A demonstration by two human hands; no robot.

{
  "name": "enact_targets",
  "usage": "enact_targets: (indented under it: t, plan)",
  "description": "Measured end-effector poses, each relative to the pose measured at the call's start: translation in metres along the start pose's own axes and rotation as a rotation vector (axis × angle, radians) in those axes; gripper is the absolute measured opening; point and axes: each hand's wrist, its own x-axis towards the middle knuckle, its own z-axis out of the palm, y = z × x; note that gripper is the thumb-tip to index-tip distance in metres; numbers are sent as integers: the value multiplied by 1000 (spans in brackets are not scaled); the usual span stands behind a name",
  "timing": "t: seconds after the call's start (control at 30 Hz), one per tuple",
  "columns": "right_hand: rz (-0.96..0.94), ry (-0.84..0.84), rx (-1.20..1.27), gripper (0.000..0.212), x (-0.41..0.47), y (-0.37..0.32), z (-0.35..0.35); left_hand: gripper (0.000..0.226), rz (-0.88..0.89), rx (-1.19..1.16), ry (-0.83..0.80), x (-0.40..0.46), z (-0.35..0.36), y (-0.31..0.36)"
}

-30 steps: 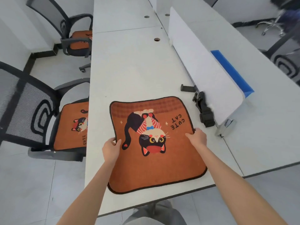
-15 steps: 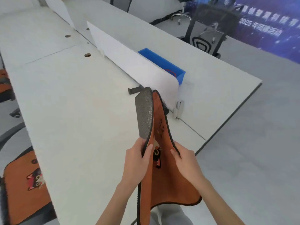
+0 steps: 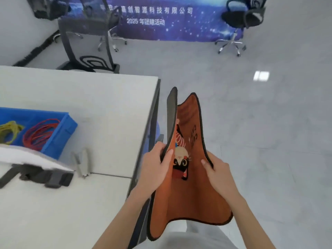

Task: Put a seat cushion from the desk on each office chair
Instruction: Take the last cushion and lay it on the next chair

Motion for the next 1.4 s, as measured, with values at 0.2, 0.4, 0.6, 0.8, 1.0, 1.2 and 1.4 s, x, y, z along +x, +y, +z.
enact_targets:
  t: [0.2, 0.4, 0.6, 0.8, 1.0, 1.2, 1.4]
  plan:
    - [72, 13, -23, 39, 115, 29, -85, 27, -35, -26, 42, 130, 72, 36]
    - [68, 18, -66, 38, 247, 24, -132, 28, -143, -60, 151, 243, 93, 40]
    - [47, 0, -113, 38, 410, 17, -139, 18, -229, -136, 199, 398, 101, 20]
    - [69, 32, -143, 38, 583, -18, -154, 17, -253, -128, 249, 573, 81, 21]
    - [51, 21, -112, 38, 740, -55, -153, 18, -263, -63, 267, 726, 59, 21]
    - [-3, -93, -130, 38, 911, -82, -128, 15, -317, -66, 361, 876, 46, -9]
    - [-179, -325, -187, 37, 1095, -156, -89, 15, -438, -94, 592, 1008, 5, -29]
